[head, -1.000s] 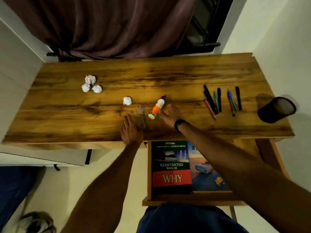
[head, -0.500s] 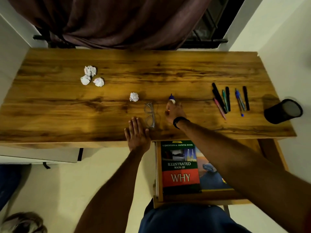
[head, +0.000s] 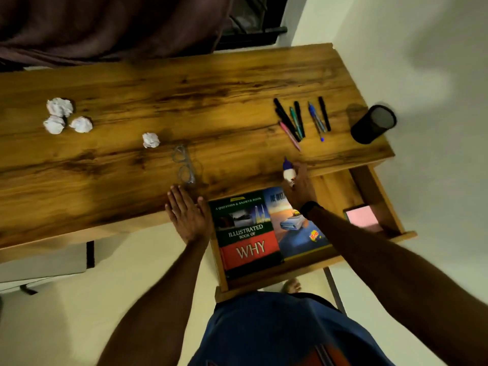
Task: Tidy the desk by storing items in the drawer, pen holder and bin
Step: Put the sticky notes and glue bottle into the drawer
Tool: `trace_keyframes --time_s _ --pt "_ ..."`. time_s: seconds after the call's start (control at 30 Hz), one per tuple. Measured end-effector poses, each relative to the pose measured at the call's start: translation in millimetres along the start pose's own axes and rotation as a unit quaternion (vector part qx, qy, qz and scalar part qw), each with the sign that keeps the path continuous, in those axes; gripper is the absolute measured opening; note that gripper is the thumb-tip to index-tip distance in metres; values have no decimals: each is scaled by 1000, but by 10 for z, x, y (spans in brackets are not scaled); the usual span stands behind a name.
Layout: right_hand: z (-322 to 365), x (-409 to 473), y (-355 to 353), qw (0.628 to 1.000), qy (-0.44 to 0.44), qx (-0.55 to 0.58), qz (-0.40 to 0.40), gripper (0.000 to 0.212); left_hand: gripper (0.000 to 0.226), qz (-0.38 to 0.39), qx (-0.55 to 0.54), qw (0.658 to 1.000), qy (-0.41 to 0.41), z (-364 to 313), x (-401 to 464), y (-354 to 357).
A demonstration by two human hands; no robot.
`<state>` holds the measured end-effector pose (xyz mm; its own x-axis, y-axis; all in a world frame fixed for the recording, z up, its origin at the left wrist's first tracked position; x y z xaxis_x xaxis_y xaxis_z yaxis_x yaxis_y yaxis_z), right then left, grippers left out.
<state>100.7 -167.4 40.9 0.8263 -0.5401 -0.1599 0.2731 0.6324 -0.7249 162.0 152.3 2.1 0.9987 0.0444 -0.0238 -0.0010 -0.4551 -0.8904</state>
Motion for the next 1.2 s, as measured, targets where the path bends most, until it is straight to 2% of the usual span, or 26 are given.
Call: trace_keyframes --time_s 0.1,0.23,0.4,0.5,0.67,0.8,0.9,1.0,1.07,1.13,1.2 --pt "-469 -196 -243 999 30 -10 -8 62 74 29 -9 999 32 -199 -372 173" --pt "-1038 -339 -615 995 90 -20 -22 52 78 58 -13 995 81 -455 -769 375" --pt "-1666 -313 -978 989 141 -33 32 56 74 129 1 982 135 -810 -1249 677" --pt "-1846 -318 -1007 984 146 -71 76 68 71 173 14 976 128 -1022 -1525 826" --pt "-2024 -301 -1015 983 103 -96 116 72 71 188 26 972 137 -1391 -1867 997" --pt "-2090 -285 -967 966 3 -205 159 75 75 198 43 977 70 -1432 -2122 1111" --pt "-2229 -338 -906 964 31 -190 182 74 74 165 57 983 61 -1482 -2411 1042" --pt "-2303 -413 -904 967 58 -167 183 71 64 74 92 992 50 -1475 -2683 871" --pt "-2301 -405 -956 972 65 -145 173 71 53 35 98 994 15 -1456 -2804 803" --pt "-2283 -419 -1001 975 70 -139 158 69 41 34 62 997 -34 -1479 -2858 780" --pt "-2178 -468 -1069 979 45 -145 135 66 39 39 15 991 -131 -1533 -2838 748"
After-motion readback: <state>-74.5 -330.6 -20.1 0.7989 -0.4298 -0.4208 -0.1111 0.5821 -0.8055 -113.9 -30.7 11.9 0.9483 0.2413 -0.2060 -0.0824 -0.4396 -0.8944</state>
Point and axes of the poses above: each hand's wrist, its own x-axis towards the middle knuckle, its own y-axis out of the palm, z = x × y, the point moved 6 cm from there along x, towards the middle knuckle
